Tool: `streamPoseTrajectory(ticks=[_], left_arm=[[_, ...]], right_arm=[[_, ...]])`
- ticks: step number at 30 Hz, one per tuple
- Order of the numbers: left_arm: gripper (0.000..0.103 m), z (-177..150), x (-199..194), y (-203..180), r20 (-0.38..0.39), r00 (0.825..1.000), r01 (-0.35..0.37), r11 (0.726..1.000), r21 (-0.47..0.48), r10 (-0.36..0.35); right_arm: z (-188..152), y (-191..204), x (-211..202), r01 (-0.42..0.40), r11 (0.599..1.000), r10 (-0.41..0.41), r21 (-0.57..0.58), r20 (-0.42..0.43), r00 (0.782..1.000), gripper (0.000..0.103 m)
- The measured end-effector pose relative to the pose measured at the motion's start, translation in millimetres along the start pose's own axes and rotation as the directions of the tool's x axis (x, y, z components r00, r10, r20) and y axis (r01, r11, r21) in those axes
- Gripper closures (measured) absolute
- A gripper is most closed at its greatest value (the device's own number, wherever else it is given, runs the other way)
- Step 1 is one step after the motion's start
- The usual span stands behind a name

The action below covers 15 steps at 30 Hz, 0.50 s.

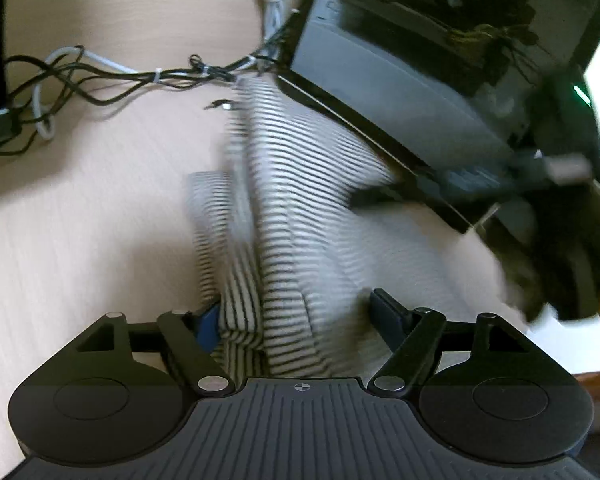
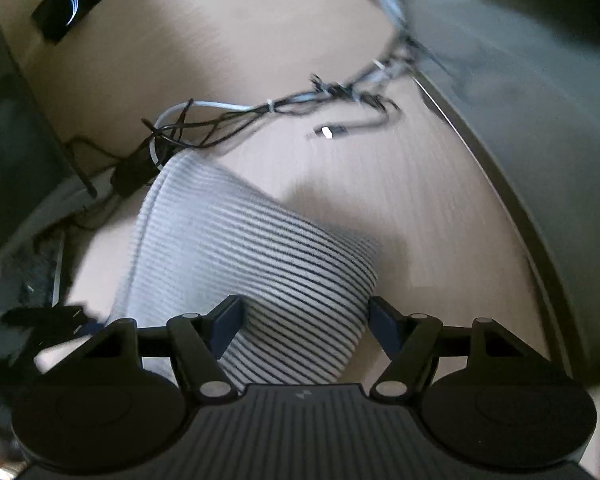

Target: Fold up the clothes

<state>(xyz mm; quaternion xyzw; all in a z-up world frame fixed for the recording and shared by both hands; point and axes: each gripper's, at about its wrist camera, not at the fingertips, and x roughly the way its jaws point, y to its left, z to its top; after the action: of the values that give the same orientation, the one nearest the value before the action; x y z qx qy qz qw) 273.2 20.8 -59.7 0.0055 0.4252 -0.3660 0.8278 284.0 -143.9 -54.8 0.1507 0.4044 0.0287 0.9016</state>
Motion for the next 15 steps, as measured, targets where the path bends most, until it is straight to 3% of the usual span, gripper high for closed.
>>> streamPoseTrajectory(ticks=[4,8,11,15], left_arm=[[0.022,-3,3,-27,-0.018,0.996,0.092,0.996,0.005,-0.092],[0.016,-5,0,-53,-0.028,0.983,0.182,0.979,0.096,-0.180],[0.012,-6,-7,-49,-0.019,0.989,0.148,0.983,0.105,-0.147],[0.014,-4,-13,-16,-0.010,1.000,0.029,0.999,-0.035,-0.029]], right_arm=[[23,15,11,0.032,0.989,-0.025,-0.145,0.052,0.998,0.032],[33,27,7,0.042,0.972,-0.019,-0.233,0.101,0.995,0.032],[30,36,-9,0.044,0.956,-0.002,-0.288,0.146,0.989,0.030],[2,54,-37,0.017,0.910,0.059,-0.414,0.172,0.983,0.029]])
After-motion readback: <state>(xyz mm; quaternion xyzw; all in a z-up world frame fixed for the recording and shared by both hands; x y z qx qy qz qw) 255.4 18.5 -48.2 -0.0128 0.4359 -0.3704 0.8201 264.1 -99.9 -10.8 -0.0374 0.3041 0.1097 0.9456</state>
